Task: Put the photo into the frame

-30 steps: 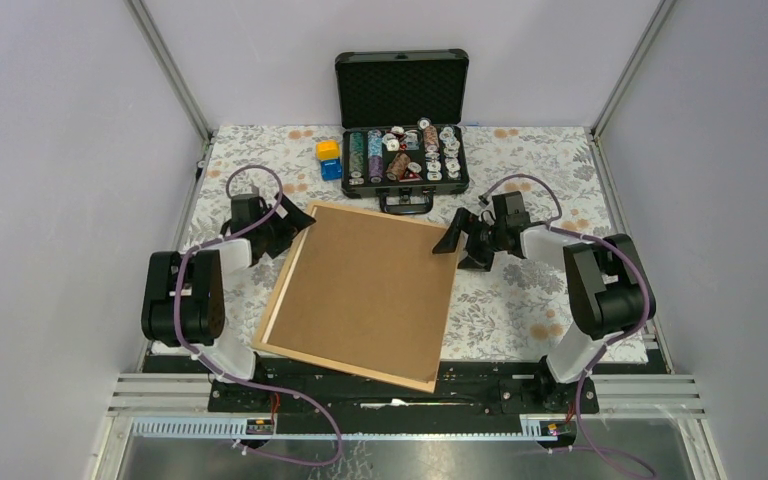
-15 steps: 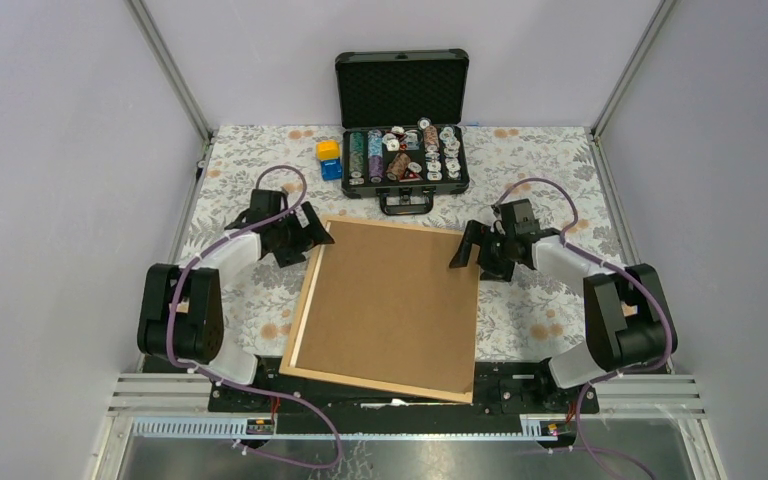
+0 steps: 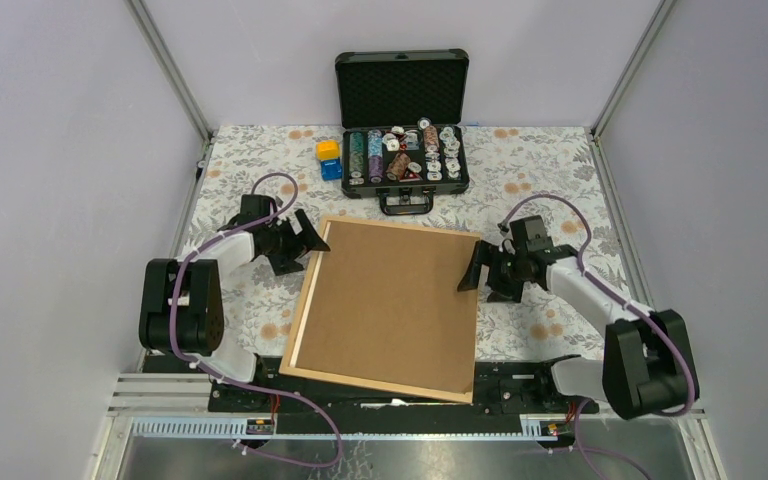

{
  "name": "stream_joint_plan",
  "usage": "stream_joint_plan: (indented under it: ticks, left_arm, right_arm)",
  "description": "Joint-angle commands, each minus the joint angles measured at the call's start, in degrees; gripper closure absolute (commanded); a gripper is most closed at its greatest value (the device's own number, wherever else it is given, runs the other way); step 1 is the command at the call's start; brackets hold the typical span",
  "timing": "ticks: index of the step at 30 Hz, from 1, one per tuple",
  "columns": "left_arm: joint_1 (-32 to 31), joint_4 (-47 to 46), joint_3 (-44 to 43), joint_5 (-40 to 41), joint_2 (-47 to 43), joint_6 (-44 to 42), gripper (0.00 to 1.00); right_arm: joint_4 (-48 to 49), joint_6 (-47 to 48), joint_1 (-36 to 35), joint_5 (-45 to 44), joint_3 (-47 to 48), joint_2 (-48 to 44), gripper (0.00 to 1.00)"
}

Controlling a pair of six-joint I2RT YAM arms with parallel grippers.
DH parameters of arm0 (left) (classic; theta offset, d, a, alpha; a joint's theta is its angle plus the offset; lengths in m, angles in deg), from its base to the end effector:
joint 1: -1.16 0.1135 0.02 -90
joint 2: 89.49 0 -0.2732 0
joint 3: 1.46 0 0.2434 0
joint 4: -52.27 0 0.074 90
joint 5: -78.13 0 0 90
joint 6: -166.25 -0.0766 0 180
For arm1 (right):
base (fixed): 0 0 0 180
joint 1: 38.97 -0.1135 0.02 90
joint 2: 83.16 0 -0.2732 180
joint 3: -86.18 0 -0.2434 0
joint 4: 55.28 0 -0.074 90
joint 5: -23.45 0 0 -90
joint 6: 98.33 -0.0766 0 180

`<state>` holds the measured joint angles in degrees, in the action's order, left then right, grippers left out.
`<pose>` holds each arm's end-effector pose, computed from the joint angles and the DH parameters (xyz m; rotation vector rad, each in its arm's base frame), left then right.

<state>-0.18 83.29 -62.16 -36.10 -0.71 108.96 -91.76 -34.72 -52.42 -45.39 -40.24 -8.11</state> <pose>0.3020 -0.0385 0.1486 -0.5648 2.5927 -0.7580 0.2398 0.0858 0.1651 0.1572 2.6473 0.7242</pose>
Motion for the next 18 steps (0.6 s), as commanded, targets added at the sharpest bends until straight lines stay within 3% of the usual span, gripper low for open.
stream_joint_plan:
  ticks: [1, 4, 8, 18]
  left_arm:
    - [0.01, -2.54, 0.46, -3.68, 1.17, -0.42, 0.01]
    - [-0.05, -2.87, 0.61, -4.06, 1.29, -0.20, 0.01]
    - [0.01, -2.68, 0.89, -3.96, 0.82, -0.58, 0.01]
    - [-0.06, -3.52, 1.74, -4.39, 1.10, -0.11, 0.01]
  right_arm:
    - [-5.59, -0.30, -1.52, 5.89, -2.73, -6.59, 0.11]
    - [-5.95, -1.17, -2.19, 2.34, -2.34, -6.95, 0.16]
    - [-4.27, -1.81, -2.27, 3.95, -2.45, -4.77, 0.26]
    - [-0.65, -1.17, -2.49, 6.10, -4.54, -1.88, 0.35]
